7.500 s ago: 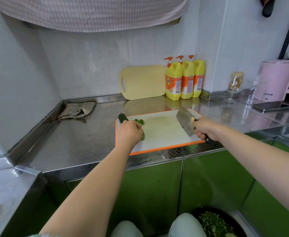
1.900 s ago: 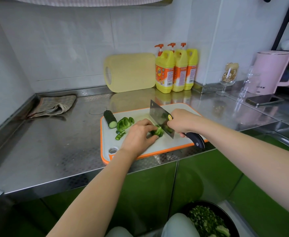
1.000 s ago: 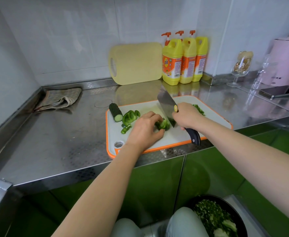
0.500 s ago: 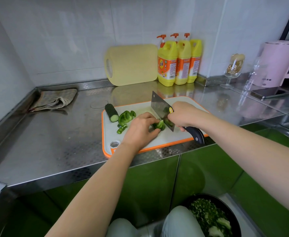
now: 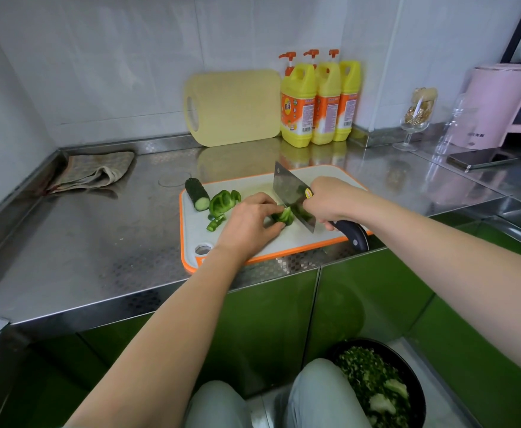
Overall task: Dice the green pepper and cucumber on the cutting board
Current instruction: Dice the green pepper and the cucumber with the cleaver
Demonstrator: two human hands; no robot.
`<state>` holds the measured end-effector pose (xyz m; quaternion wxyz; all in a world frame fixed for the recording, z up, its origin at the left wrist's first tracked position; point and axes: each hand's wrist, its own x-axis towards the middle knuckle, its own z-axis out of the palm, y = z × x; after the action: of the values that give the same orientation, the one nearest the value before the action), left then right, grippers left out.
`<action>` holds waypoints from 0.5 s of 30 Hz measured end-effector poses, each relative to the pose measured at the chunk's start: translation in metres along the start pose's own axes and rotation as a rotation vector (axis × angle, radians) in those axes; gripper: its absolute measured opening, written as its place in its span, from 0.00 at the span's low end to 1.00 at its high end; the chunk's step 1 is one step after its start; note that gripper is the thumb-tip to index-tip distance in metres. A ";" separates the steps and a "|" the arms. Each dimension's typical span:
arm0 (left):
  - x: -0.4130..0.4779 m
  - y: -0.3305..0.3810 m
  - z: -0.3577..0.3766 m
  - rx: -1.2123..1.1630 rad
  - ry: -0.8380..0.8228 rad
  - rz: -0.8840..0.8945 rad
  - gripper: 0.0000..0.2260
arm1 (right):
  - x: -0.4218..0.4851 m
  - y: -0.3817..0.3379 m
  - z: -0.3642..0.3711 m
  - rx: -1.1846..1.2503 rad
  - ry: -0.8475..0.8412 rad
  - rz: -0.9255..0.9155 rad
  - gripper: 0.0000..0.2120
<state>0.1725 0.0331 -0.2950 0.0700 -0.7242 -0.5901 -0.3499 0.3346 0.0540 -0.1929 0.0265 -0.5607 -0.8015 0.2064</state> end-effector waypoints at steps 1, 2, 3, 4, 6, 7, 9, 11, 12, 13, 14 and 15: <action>0.000 0.000 0.000 0.001 0.002 0.001 0.11 | -0.002 -0.001 0.001 -0.035 -0.004 0.004 0.10; 0.000 0.000 0.000 0.001 0.003 0.003 0.11 | -0.002 -0.001 0.001 -0.052 -0.013 0.003 0.12; 0.000 0.000 0.000 0.000 0.004 0.004 0.11 | -0.002 0.002 0.002 -0.052 -0.015 -0.003 0.12; 0.000 0.000 0.000 0.000 0.003 0.005 0.11 | -0.001 0.004 0.002 -0.034 -0.012 -0.008 0.12; 0.000 0.000 0.000 0.002 0.003 0.014 0.11 | -0.002 0.006 -0.001 0.025 0.005 -0.014 0.11; 0.000 0.000 0.000 0.005 0.004 0.017 0.11 | -0.002 0.007 -0.002 0.046 0.012 -0.017 0.11; 0.001 0.000 0.000 0.006 0.003 0.018 0.11 | -0.003 0.006 -0.004 0.053 0.008 -0.017 0.10; 0.000 -0.001 0.000 0.007 0.000 0.012 0.11 | -0.005 0.004 -0.003 0.034 -0.005 -0.017 0.10; 0.000 -0.001 0.000 0.008 0.000 0.010 0.12 | -0.005 0.003 -0.003 0.025 -0.008 -0.018 0.10; 0.000 -0.001 0.000 0.008 0.000 0.011 0.12 | -0.006 0.003 -0.003 0.022 -0.010 -0.018 0.09; 0.000 -0.001 0.000 0.007 -0.001 0.010 0.12 | -0.007 0.003 -0.003 0.020 -0.011 -0.016 0.09; 0.000 -0.001 0.000 0.007 -0.001 0.009 0.12 | -0.007 0.003 -0.004 0.013 -0.007 -0.015 0.09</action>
<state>0.1716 0.0330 -0.2952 0.0738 -0.7270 -0.5879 -0.3470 0.3413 0.0492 -0.1891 0.0290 -0.5538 -0.8043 0.2136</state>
